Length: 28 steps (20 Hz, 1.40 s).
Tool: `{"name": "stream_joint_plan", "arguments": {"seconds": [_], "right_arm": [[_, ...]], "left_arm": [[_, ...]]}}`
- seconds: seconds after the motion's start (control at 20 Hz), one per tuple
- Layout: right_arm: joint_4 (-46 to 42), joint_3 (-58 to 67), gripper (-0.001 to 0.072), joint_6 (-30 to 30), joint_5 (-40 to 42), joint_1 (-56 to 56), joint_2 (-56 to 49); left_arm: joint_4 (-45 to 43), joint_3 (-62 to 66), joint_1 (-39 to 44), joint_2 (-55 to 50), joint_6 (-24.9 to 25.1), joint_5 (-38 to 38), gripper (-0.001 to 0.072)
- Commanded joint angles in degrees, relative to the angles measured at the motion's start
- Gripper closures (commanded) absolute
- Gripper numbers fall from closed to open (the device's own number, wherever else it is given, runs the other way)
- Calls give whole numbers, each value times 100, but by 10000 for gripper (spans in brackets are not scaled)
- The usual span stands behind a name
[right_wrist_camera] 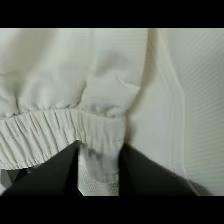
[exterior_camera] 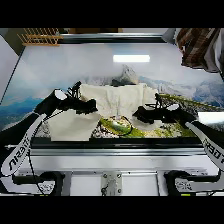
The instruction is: Fold the clothes and pants, and hang the long-sleeved shirts on hangers.
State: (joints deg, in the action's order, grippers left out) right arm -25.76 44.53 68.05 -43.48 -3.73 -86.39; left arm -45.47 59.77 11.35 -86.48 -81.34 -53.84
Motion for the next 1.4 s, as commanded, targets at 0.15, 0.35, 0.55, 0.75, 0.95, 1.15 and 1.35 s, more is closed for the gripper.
{"name": "stream_joint_plan", "arguments": {"seconds": [0.15,0.35,0.55,0.75,0.95,1.15,1.35], "right_arm": [[-232,638,700,-570,-278,-28,358],[-1635,2813,701,258,-1196,164,1355],[-1449,5611,701,1143,-1349,129,2052],[-1235,7370,701,1502,-1023,55,2424],[-1104,7519,700,1515,-291,-184,3016],[-1099,7519,700,1467,-33,-210,3370],[-1108,7495,700,1471,-44,-210,3429]], "left_arm": [[24,136,-142,426,-15,-52,696],[680,1598,-450,1679,-70,-387,696],[960,3893,-50,2608,-52,24,695],[894,5611,710,2983,267,920,695],[896,6192,1464,3053,717,1917,695],[898,5722,2096,3309,1086,2933,695],[890,5226,2354,3558,2116,3471,696]]}}
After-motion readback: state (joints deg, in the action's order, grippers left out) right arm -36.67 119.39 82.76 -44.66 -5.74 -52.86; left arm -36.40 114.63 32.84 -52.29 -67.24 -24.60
